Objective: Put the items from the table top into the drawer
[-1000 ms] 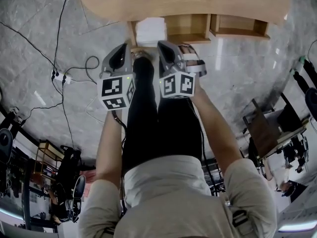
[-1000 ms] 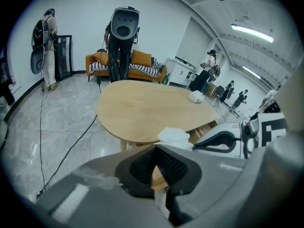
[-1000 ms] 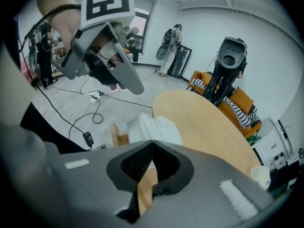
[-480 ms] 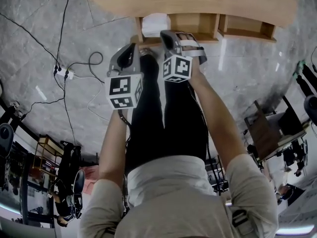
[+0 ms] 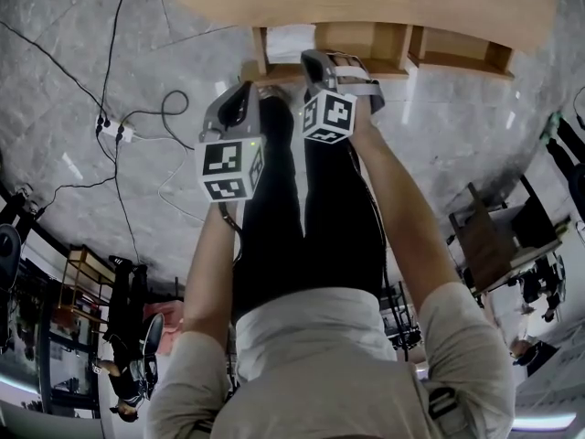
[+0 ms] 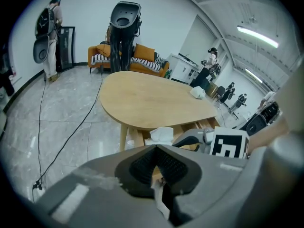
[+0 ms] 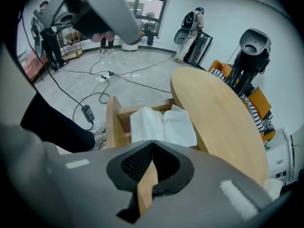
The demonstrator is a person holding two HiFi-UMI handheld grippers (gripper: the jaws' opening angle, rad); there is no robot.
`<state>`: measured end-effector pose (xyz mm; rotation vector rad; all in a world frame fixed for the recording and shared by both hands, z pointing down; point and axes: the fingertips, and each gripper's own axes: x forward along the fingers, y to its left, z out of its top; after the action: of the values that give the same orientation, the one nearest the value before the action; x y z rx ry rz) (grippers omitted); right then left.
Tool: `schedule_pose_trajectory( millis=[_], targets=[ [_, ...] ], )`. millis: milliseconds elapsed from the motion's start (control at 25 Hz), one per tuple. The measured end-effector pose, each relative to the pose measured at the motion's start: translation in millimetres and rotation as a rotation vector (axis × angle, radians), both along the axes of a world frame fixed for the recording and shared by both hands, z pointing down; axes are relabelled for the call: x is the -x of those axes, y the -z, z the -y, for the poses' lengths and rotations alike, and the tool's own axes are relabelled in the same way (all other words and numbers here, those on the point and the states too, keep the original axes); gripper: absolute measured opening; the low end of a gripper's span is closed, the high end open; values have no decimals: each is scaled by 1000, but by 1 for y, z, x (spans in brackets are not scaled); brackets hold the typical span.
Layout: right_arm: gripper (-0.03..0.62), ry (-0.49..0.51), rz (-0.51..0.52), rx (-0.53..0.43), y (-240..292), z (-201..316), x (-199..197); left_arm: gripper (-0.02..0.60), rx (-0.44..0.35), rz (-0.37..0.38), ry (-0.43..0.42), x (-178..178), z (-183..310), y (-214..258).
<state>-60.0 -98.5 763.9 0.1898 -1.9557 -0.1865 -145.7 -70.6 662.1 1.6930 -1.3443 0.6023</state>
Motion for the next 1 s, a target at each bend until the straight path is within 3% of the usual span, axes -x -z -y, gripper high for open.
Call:
schedule_pose_trajectory(
  millis=[280,520,640,880,1000],
  targets=[
    [11,23,-37,48,-18,-19,0,19,15,-4,4,0,-8,-7],
    [16,-75,-57,115,-33,-19,0,18,32,-15,11,-2,-19,-8],
    [117,-136,-63,150,-33,-19,-2,18,43,-15,12,-5,-26,-4],
    [141,-215,1,168,10,-15,0,19,11,-23,60,-5,-22,35],
    [81,-278,76,177,55,-14,4,19,-1,-23,95,-1,-24,64]
  ],
)
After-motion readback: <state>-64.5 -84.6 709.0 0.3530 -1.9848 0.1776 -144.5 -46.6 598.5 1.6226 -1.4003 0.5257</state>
